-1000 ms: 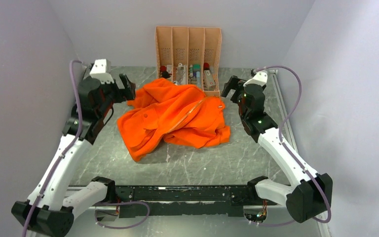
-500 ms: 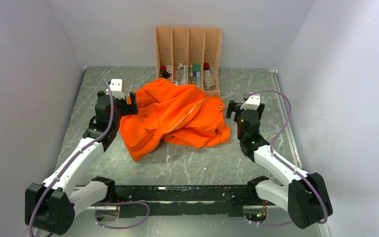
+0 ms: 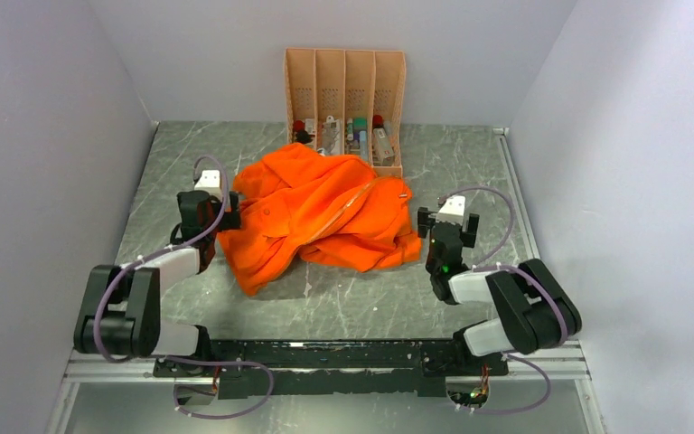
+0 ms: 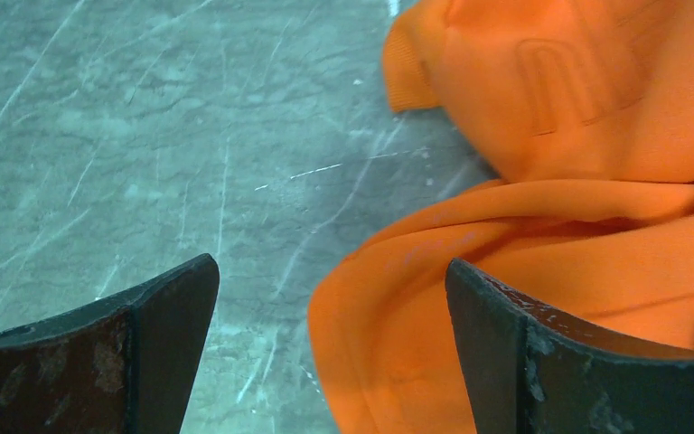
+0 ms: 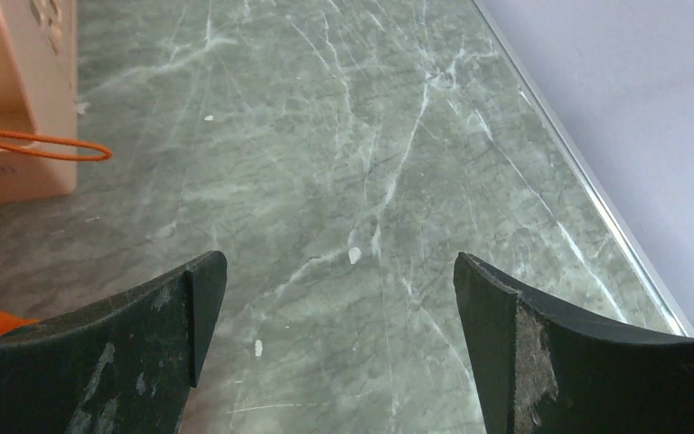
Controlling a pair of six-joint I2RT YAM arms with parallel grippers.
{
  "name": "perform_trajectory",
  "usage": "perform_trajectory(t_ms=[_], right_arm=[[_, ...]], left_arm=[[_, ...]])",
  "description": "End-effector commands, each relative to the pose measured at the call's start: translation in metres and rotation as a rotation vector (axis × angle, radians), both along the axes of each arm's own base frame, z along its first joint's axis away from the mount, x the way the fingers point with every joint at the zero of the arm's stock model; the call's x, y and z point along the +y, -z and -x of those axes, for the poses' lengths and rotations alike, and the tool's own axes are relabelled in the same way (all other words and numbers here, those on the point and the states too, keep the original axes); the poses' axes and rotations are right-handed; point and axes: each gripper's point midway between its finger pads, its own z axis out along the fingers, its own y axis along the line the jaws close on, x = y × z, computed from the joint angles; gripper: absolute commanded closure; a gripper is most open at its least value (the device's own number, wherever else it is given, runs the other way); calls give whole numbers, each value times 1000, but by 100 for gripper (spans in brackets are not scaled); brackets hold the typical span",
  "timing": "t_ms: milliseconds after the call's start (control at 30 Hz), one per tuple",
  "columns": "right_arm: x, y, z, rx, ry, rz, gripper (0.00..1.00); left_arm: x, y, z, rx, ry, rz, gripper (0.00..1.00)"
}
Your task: Zip up the jacket
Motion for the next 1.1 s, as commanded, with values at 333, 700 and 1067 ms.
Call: perform_trajectory(t_ms=[333,700,1067], right_arm=[[-7,-8,-20,-174,-97,-95,1],[-10,3,-32,-110,-124,-125,1],[-10,3,-33,-109,-125,-126,1]], left_arm=[[35,-7,-23,-287,26,63,0],[38,-8,-12,-344,21,57,0],[37,-9,-13,-348,0,48,0]])
